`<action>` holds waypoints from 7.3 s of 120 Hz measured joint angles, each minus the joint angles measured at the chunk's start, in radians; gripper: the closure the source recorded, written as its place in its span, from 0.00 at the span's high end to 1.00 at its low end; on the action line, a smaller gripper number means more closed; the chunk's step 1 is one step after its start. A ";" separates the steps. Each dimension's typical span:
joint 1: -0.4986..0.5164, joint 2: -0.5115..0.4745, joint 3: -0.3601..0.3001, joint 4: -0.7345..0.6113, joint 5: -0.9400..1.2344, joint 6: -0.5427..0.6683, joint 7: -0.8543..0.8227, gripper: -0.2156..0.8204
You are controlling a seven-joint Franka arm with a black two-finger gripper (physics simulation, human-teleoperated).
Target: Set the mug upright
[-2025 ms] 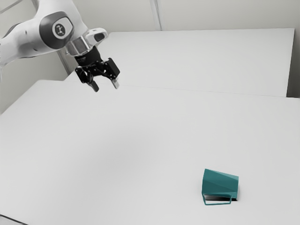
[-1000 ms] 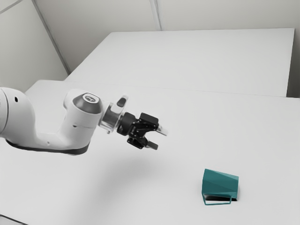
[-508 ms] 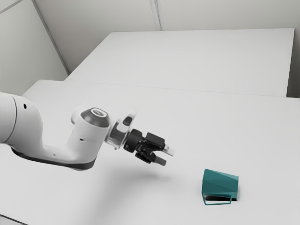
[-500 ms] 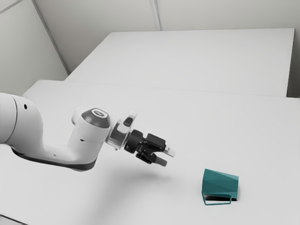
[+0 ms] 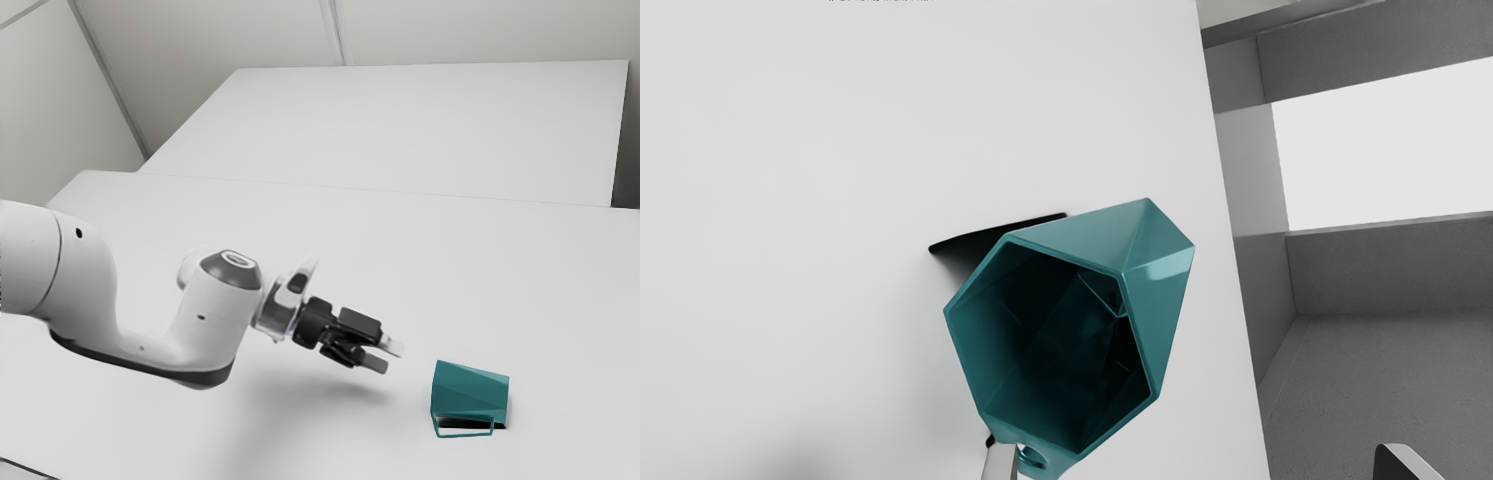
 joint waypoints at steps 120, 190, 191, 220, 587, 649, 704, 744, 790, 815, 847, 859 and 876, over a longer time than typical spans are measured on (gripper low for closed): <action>-0.118 0.111 -0.001 0.039 -0.224 0.029 0.286 0.77; -0.171 0.164 -0.001 0.096 -0.231 0.055 0.338 0.75; -0.171 0.164 -0.001 0.096 -0.231 0.055 0.339 0.75; -0.172 0.167 -0.001 0.100 -0.231 0.058 0.349 0.55; 0.239 -0.178 0.008 0.053 1.711 -0.015 -1.020 0.03; 0.254 -0.108 0.009 0.052 1.735 0.049 -1.140 0.07; 0.254 -0.242 0.005 0.045 1.712 0.042 -1.169 0.66; 0.252 -0.249 0.004 0.213 1.645 -0.141 -1.175 0.75; 0.240 -0.082 0.100 0.547 1.632 -0.423 -1.176 0.77; 0.225 -0.030 0.141 0.660 1.630 -0.526 -1.176 0.77; 0.234 0.005 0.155 0.807 1.643 -0.623 -1.177 0.77; 0.242 0.016 0.155 0.852 1.647 -0.656 -1.177 0.77; 0.250 0.025 0.156 0.913 1.651 -0.706 -1.178 0.77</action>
